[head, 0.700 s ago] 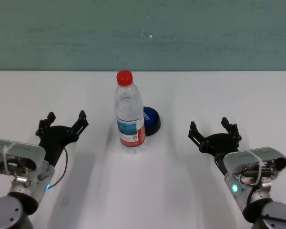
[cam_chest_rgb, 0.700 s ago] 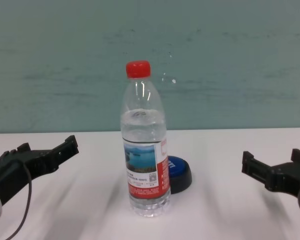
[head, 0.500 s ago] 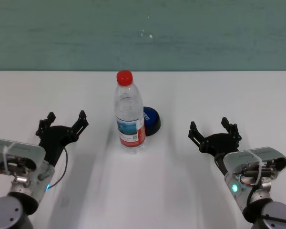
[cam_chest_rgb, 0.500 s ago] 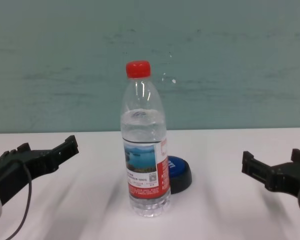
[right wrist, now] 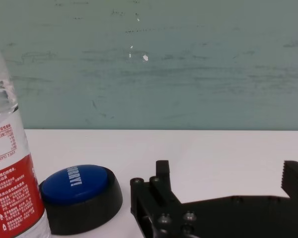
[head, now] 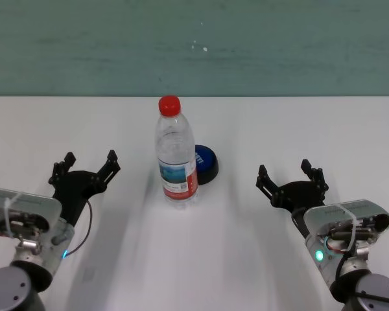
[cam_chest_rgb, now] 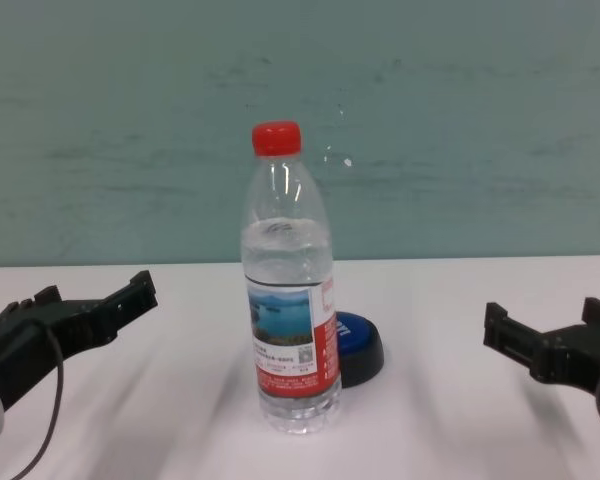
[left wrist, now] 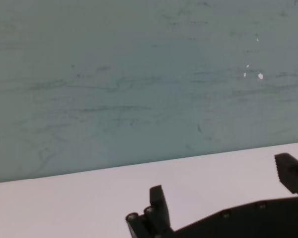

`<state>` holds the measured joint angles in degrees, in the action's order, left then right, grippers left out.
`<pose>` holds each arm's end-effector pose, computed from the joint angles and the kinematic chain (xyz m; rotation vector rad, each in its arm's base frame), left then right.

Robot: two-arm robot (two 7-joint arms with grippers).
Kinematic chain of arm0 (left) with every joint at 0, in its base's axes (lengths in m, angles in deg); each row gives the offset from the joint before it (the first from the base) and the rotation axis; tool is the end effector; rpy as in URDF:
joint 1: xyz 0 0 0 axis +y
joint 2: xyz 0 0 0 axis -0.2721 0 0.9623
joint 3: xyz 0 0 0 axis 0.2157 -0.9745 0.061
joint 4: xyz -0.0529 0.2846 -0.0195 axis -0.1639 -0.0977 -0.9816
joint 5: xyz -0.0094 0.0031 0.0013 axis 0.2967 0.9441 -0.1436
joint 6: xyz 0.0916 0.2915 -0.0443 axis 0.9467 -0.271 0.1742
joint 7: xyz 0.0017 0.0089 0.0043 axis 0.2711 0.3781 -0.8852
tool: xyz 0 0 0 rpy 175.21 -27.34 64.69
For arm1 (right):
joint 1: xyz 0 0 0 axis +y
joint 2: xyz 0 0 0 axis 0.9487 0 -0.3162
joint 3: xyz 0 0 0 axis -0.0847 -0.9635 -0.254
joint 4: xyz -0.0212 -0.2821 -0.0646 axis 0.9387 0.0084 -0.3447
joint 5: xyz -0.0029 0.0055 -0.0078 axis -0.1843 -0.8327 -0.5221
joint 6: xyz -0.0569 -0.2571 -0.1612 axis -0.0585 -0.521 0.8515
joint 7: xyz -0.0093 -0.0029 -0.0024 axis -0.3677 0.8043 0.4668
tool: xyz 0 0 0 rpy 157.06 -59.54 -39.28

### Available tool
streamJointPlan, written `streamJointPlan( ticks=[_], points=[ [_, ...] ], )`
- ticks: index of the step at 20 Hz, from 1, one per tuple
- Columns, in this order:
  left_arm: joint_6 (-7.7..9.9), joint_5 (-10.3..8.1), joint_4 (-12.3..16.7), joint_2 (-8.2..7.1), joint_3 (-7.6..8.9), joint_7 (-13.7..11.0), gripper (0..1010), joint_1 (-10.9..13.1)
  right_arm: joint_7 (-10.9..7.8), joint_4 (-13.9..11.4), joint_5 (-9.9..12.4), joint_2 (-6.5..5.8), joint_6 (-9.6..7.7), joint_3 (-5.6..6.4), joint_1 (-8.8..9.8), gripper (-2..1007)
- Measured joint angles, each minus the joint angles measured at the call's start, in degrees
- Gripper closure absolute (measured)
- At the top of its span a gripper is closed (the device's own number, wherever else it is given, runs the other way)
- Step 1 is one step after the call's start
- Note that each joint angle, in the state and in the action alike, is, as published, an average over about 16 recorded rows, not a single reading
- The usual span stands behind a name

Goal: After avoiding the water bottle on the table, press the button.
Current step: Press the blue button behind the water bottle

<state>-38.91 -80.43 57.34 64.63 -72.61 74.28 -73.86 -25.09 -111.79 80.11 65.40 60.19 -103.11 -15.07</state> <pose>0.3225 0.0203 -0.3182 0.0573 -0.0601 1.3784 0.3002 0.0395 -0.3069 0.0399 0.0386 -1.3661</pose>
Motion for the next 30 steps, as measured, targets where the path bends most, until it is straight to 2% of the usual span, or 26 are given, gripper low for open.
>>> streamJointPlan(
  ticks=[22, 30],
  points=[
    [-0.01, 0.02, 0.09, 0.04, 0.04, -0.11, 0, 0.07, 0.0, 0.0, 0.0, 0.0, 0.0, 0.0, 0.0, 1],
    [-0.54, 0.72, 1.08, 0.56, 0.63, -0.99, 0, 1.13, 0.0, 0.0, 0.0, 0.0, 0.0, 0.0, 0.0, 1]
  ],
)
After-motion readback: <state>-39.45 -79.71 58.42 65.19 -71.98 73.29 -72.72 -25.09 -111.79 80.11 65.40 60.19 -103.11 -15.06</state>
